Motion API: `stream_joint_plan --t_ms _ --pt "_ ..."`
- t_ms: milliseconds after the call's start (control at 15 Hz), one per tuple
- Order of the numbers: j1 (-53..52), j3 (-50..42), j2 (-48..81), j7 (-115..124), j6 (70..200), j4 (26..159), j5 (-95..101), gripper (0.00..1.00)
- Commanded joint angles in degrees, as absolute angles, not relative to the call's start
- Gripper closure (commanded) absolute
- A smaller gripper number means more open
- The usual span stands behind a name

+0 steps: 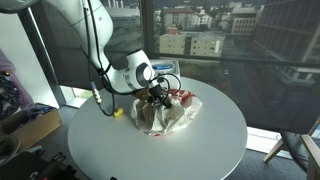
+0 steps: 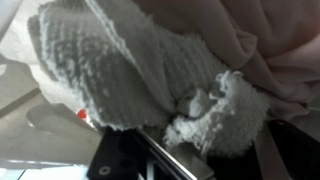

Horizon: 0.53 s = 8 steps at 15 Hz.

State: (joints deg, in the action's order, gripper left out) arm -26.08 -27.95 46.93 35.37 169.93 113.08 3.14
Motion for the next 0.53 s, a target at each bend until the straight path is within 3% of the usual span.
stream_joint_plan --t_ms 0,133,467 --pt "-22.73 -24.1 48.93 33.12 166.71 109.34 1.58 0.68" --pt "-25.14 -26.39 45.32 33.99 166.83 113.34 2.79 0.59" --pt "-35.79 -37.8 39.05 39.59 169.66 123.7 4.57 0.21"
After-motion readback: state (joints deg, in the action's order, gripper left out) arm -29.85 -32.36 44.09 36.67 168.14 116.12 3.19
